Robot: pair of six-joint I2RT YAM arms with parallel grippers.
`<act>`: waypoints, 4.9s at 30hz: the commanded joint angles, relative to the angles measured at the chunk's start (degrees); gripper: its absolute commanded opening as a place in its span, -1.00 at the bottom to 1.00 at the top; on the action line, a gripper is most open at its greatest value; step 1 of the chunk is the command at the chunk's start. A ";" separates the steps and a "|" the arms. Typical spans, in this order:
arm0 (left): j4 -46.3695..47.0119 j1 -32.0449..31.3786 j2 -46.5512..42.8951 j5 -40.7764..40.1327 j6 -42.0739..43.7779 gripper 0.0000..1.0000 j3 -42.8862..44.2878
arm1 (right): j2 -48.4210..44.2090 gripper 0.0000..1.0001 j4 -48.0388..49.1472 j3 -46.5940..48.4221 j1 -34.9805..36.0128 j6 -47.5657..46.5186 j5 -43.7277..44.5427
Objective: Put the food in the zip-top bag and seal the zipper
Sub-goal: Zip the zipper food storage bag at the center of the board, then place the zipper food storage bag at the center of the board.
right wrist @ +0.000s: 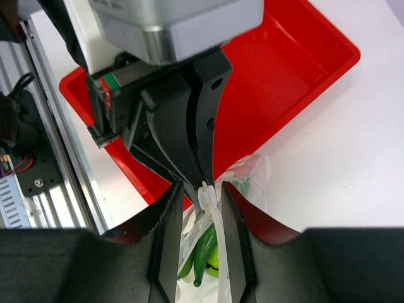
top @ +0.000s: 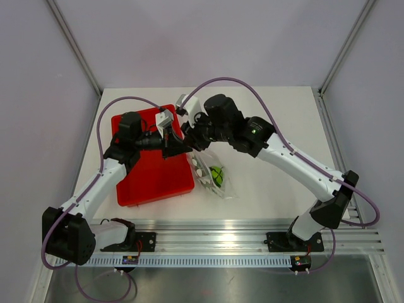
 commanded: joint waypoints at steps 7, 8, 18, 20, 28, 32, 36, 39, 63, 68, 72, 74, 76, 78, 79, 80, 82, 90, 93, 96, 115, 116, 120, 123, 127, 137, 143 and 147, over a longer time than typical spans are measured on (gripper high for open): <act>2.18 -0.37 -0.51 2.15 0.44 -1.00 2.92 | -1.88 -0.21 2.89 -0.24 0.56 0.57 0.16; 2.18 -0.37 -0.60 2.15 0.44 -1.00 2.92 | -1.79 -0.21 2.80 -0.51 0.47 0.66 -0.19; 2.01 -0.37 -1.30 2.23 0.44 -1.00 2.74 | -0.82 -0.27 1.65 -3.06 0.47 0.31 -0.89; 2.09 -0.37 -1.39 2.15 0.44 -1.00 2.66 | -1.00 -0.34 1.74 -3.06 0.47 0.39 -0.98; 2.27 -0.37 -1.65 2.23 0.36 -1.00 2.74 | -0.21 -0.57 1.48 -3.15 0.47 0.66 -0.98; 2.36 -0.37 -1.56 2.06 0.36 -1.00 2.57 | -0.21 -0.70 1.57 -3.41 0.47 0.83 -0.90; 3.32 -0.37 -1.56 1.01 -0.25 -1.00 2.48 | -0.56 -0.79 1.30 -4.20 0.47 1.27 -0.55; 5.25 -0.37 -1.39 0.30 -2.01 -1.00 2.13 | -1.00 -0.82 0.78 -4.64 0.47 2.24 -0.28; 12.55 0.16 -0.42 -6.29 -8.96 -1.00 0.90 | -9.17 -1.00 3.94 -16.68 0.47 15.51 11.76; 12.20 0.95 0.37 -9.01 -10.10 -1.00 1.69 | -11.63 -1.00 1.57 -17.65 0.56 16.48 11.94; 12.99 0.95 0.46 -10.33 -10.10 -1.00 1.51 | -14.61 -1.00 0.78 -19.93 0.56 17.09 12.81; 13.26 0.95 0.89 -10.60 -10.28 -1.00 1.43 | -15.50 -1.00 0.51 -21.07 0.64 17.27 13.17; 13.52 0.95 1.60 -11.04 -10.98 -1.00 1.43 | -16.64 -1.00 0.25 -21.69 0.56 17.62 13.08; 14.31 0.95 1.77 -11.56 -11.59 -1.00 1.25 | -17.60 -1.00 -0.36 -22.66 0.56 18.23 13.34; 14.83 0.95 1.95 -12.09 -12.03 -1.00 1.25 | -17.96 -1.00 -0.63 -23.01 0.56 18.32 13.61; 14.93 0.95 1.95 -12.35 -12.12 -1.00 1.25 | -18.31 -1.00 -0.80 -23.88 0.56 18.50 13.87; 14.93 0.95 2.13 -13.49 -12.04 -1.00 1.51 | -19.71 -1.00 -1.42 -24.85 0.64 19.11 14.40; 14.40 1.83 3.27 -16.57 -12.82 -1.00 2.74 | -25.25 -1.00 -5.11 -28.02 0.56 20.69 18.00; 14.84 2.97 3.36 -16.92 -13.53 -1.00 2.83 | -26.92 -1.00 -6.42 -29.34 0.64 21.40 18.62; 14.84 4.29 3.27 -17.45 -14.06 -1.00 3.27 | -28.67 -1.00 -7.39 -31.27 0.56 22.45 19.23; 19.14 6.49 7.84 -18.07 -22.14 -1.00 6.78 | -36.24 -1.00 -8.28 -36.56 0.56 27.91 23.61; 19.23 6.31 8.19 -18.07 -22.23 -1.00 6.96 | -36.16 -1.00 -8.02 -36.20 0.56 27.21 25.11; 22.39 4.30 11.61 -17.63 -25.65 -1.00 9.15 | -35.98 -1.00 -6.61 -35.14 0.47 25.80 36.78; 24.15 1.84 16.27 -17.98 -27.06 -1.00 13.28 | -34.31 -0.97 -7.13 -33.21 0.38 24.13 50.82; 26.44 -1.06 24.17 -17.37 -29.26 -1.00 22.06 | -31.94 -0.96 -6.61 -29.18 -2.69 20.70 58.95; 33.55 -4.32 41.76 -15.26 -35.67 -0.87 44.66 | -29.75 -0.89 3.13 -27.05 -11.22 7.44 60.98; 27.85 -2.83 43.10 -11.92 -36.03 0.96 42.75 | -27.63 0.17 0.08 -31.44 -11.22 10.31 47.03; 23.83 0.24 37.21 -15.07 -33.15 0.98 36.50 | -26.05 0.30 -3.35 -33.47 -11.13 16.64 44.10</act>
